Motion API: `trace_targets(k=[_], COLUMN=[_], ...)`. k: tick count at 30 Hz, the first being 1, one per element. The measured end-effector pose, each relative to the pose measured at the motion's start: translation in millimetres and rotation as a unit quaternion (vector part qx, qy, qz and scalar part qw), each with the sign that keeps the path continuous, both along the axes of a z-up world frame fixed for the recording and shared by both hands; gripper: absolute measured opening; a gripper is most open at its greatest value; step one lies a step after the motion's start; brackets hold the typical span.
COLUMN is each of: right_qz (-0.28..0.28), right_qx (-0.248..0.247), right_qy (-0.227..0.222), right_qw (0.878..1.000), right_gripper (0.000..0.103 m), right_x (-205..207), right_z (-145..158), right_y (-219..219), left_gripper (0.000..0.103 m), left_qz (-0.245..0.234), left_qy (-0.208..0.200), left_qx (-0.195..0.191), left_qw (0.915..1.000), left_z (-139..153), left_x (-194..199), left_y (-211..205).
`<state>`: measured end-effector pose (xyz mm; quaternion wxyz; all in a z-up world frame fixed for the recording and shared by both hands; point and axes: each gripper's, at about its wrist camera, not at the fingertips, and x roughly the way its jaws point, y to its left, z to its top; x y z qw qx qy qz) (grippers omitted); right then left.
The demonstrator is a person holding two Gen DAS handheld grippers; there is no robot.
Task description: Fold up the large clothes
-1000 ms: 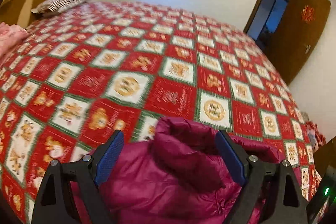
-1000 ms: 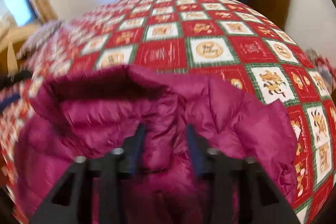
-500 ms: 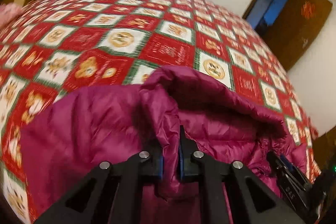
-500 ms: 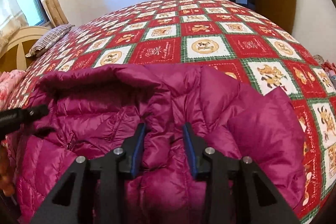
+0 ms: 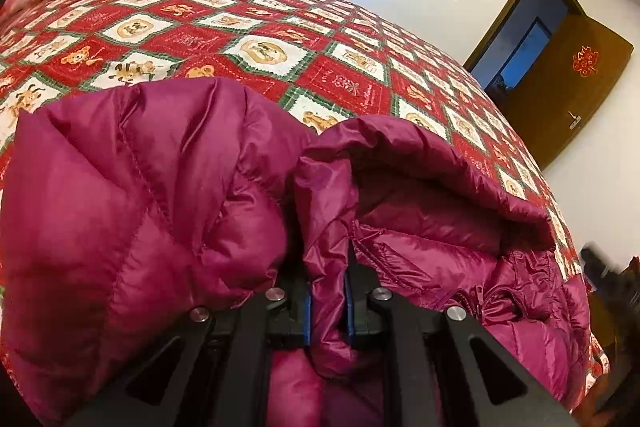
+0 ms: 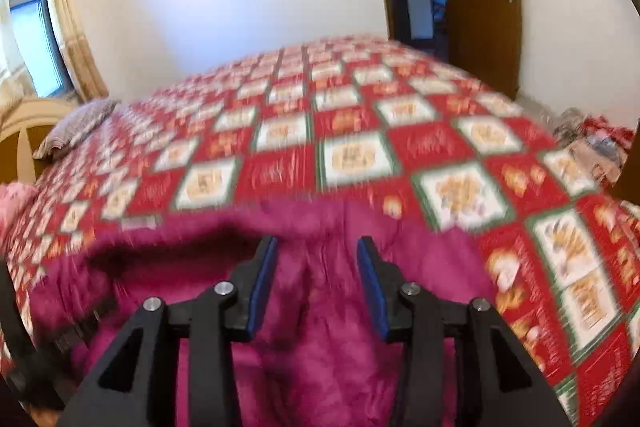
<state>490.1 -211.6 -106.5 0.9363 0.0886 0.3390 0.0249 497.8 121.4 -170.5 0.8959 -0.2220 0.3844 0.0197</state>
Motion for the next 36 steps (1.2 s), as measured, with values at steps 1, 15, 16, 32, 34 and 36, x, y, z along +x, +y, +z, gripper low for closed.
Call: trace_targets(k=[1, 15, 16, 32, 34, 36], right_qz=[0.009, 0.078, 0.079, 0.084, 0.084, 0.084], right_qx=[-0.001, -0.074, -0.074, -0.071, -0.072, -0.074], right_qy=[0.008, 0.092, 0.091, 0.086, 0.086, 0.087], right_qw=[1.0, 0.99, 0.99, 0.99, 0.99, 0.99], right_gripper=[0.046, 0.063, 0.063, 0.067, 0.067, 0.068], right_x=[9, 55, 55, 54, 54, 56], right_z=[5, -64, -65, -61, -62, -63], right_y=[7, 42, 43, 46, 47, 47], left_gripper=[0.013, 0.054, 0.064, 0.084, 0.086, 0.088], left_qz=[0.0, -0.009, -0.007, -0.021, -0.02, -0.019], left_qy=[0.0, -0.061, -0.085, 0.046, 0.051, 0.051], left_qx=[0.005, 0.061, 0.066, 0.167, 0.189, 0.189], left_qw=[1.0, 0.9962, 0.9942, 0.9846, 0.9805, 0.9805], left_z=[1, 77, 92, 1, 0, -2], left_x=[0, -39, -34, 51, 56, 56], left_y=[-2, 14, 11, -22, -27, -27])
